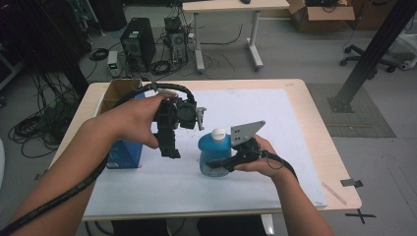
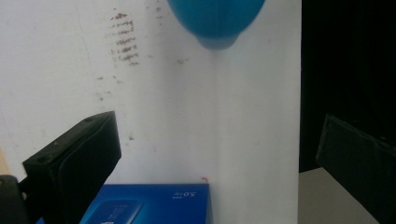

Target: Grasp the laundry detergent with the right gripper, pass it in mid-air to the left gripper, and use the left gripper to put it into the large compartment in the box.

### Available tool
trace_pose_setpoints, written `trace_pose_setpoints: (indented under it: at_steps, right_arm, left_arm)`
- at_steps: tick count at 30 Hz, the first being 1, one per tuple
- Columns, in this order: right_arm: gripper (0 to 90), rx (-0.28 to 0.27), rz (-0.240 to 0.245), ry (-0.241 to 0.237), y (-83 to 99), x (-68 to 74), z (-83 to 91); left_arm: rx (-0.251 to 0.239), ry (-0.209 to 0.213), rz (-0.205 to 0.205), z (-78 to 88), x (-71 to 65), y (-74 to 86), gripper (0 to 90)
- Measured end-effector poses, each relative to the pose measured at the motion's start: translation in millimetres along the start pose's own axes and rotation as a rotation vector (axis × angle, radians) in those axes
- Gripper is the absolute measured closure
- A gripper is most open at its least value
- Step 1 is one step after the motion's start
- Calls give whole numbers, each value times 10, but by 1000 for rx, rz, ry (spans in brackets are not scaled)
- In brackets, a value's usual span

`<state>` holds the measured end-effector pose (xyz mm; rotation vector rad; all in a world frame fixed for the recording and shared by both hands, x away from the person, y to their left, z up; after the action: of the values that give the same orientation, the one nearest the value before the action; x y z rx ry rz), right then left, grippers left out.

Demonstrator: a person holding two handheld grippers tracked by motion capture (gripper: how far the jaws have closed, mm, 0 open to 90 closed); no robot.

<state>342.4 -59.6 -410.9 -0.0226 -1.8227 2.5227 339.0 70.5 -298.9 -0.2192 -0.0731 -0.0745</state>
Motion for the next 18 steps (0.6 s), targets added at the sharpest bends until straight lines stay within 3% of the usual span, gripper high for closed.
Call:
trace_pose_setpoints:
  at_steps: [18]
  right_arm:
    - [458, 7, 27, -46, -115, 75, -420]
  left_arm:
    - [-3, 34, -20, -101, -70, -103, 2]
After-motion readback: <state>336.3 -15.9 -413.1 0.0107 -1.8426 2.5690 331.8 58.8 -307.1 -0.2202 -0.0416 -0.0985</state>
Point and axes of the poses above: each handheld gripper's, and its own axes: z roughly backward along the jaws, y roughly out of its underside, x roughly to its left, the point moved 7 cm from there along -z, roughly forward along the jaws, and after that the axes turned 9 degrees about -x, right-handed, at the moved point
